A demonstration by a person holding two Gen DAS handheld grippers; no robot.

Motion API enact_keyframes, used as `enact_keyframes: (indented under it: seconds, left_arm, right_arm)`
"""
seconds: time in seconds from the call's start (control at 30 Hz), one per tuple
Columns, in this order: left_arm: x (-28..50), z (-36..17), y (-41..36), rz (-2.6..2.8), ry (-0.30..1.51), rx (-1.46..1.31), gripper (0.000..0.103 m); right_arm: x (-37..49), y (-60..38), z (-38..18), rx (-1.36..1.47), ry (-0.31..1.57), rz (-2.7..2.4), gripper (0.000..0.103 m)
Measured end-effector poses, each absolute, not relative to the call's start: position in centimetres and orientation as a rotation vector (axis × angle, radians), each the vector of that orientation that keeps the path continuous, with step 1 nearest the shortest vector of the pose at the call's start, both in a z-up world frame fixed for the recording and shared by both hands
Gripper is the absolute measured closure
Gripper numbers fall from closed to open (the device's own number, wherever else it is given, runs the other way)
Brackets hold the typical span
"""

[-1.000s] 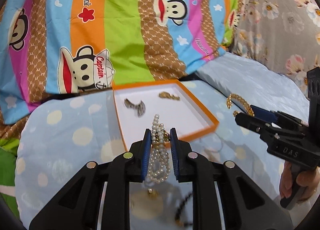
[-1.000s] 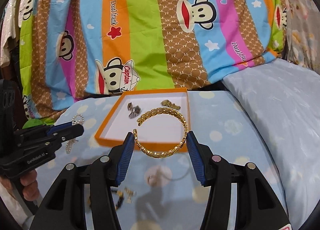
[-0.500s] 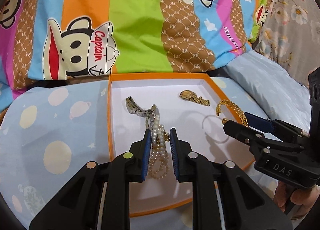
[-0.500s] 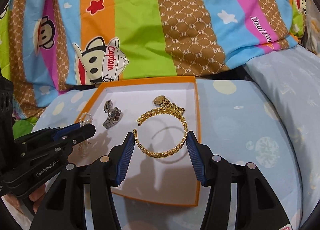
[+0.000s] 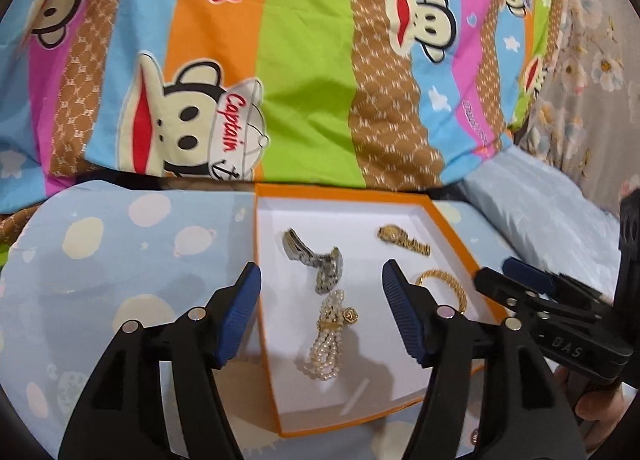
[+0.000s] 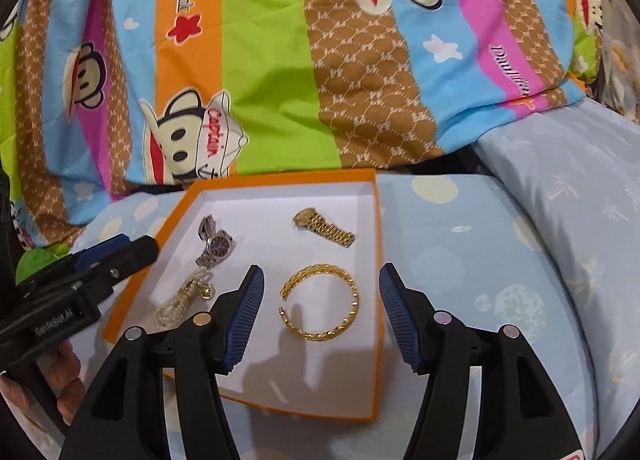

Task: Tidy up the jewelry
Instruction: 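Carry necklace and bangle into the orange box and open both tools, then lower the left tool onto the black bead bracelet and close it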

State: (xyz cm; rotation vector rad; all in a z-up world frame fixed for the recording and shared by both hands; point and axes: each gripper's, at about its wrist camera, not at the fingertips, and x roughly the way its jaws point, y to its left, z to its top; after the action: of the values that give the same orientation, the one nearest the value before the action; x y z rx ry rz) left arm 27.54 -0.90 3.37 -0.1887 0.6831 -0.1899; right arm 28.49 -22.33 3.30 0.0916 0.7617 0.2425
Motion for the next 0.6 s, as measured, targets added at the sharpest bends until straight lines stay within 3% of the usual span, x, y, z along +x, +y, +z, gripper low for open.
enact_keyframes:
  seconds: [0.27,0.37,0.6]
  left_arm:
    - [20.7,6.0,2.0,-0.205,0.653,-0.18,0.042]
    - [16.9,5.3,2.6,-0.213,0.678,-0.162,0.037]
    - [10.0,1.7,2.8,-0.224,0.766,-0.172,0.037]
  right_arm:
    - [19.5,-26.4,6.2,0.171,0.701,0.232,0.031]
    - [15.6,-27.1,5.5,0.18,0.701,0.201,0.027]
    - [9.2,-26.2,2.3,0.165,0.742,0.163,0.027]
